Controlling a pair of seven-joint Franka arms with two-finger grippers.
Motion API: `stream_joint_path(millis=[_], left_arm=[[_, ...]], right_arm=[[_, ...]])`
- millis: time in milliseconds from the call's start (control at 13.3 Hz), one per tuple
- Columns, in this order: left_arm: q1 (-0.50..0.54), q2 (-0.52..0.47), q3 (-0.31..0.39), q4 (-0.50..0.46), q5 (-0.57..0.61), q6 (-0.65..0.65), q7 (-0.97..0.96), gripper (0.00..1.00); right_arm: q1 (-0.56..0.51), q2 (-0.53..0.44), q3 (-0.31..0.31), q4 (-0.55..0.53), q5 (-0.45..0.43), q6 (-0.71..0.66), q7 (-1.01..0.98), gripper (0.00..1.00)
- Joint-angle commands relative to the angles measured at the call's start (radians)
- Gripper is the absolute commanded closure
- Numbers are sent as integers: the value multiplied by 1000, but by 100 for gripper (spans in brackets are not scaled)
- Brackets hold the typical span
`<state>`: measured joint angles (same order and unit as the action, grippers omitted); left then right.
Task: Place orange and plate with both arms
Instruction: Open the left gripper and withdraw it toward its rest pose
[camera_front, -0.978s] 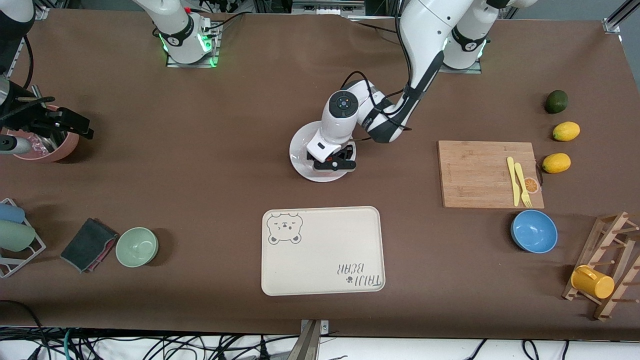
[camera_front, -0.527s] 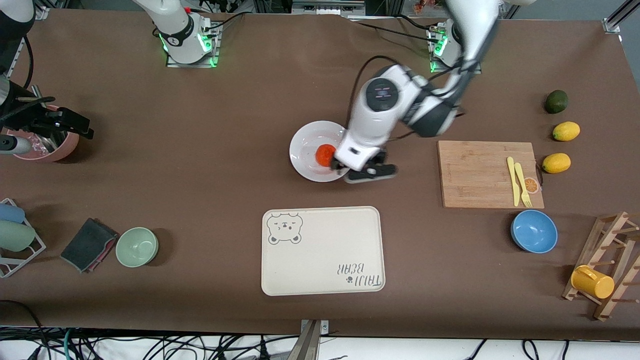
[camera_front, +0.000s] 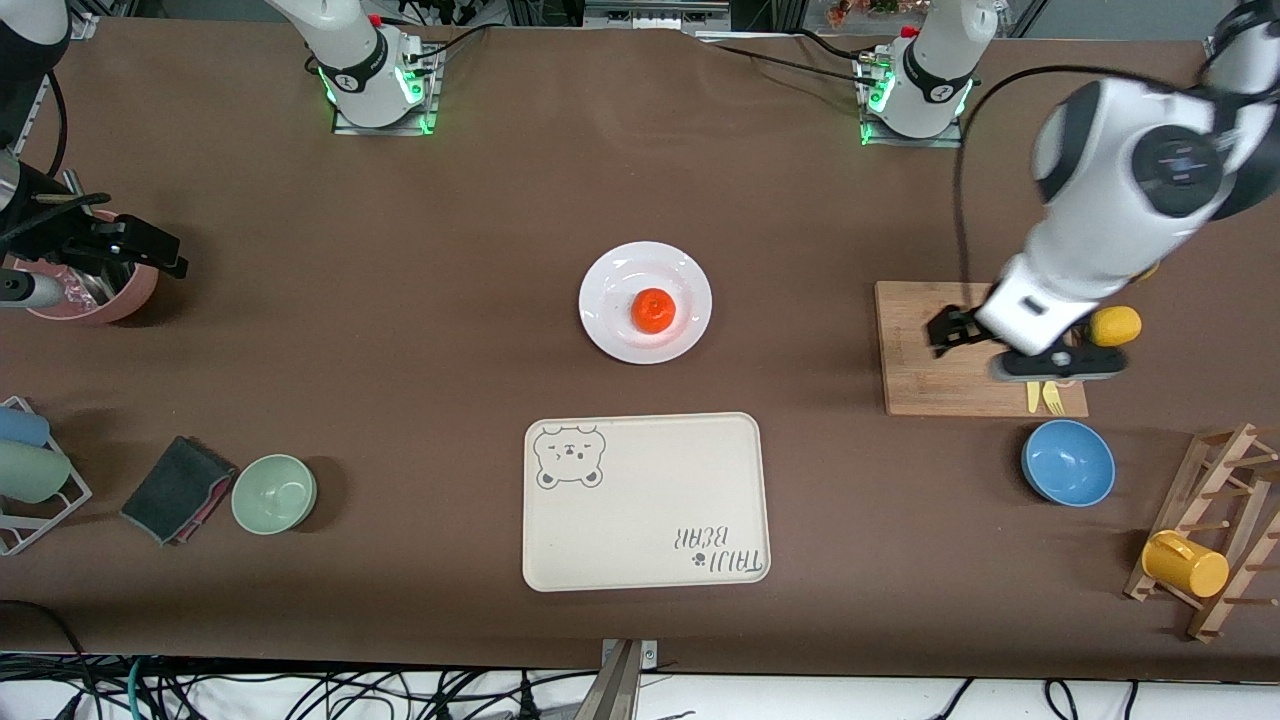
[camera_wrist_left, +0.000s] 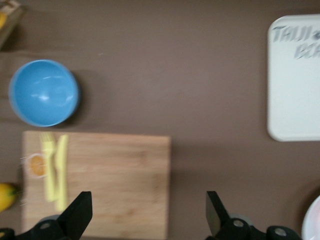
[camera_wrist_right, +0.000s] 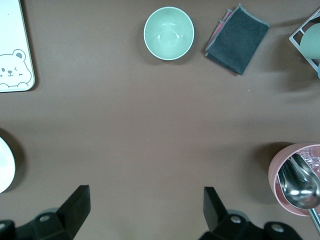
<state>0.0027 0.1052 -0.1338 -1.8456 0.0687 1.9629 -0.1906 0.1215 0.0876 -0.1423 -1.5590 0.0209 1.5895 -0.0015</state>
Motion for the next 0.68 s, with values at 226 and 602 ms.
stream_joint_path(millis=[226,602], left_arm=[[-4,-162,109,-37,-33,-179,116,0],[-3,-133,106,95,-92,-291,57,0]], right_arm=[[12,4,15,-4,4,-5,-5,0],[104,116,29,-3,28,-52,-25,0]])
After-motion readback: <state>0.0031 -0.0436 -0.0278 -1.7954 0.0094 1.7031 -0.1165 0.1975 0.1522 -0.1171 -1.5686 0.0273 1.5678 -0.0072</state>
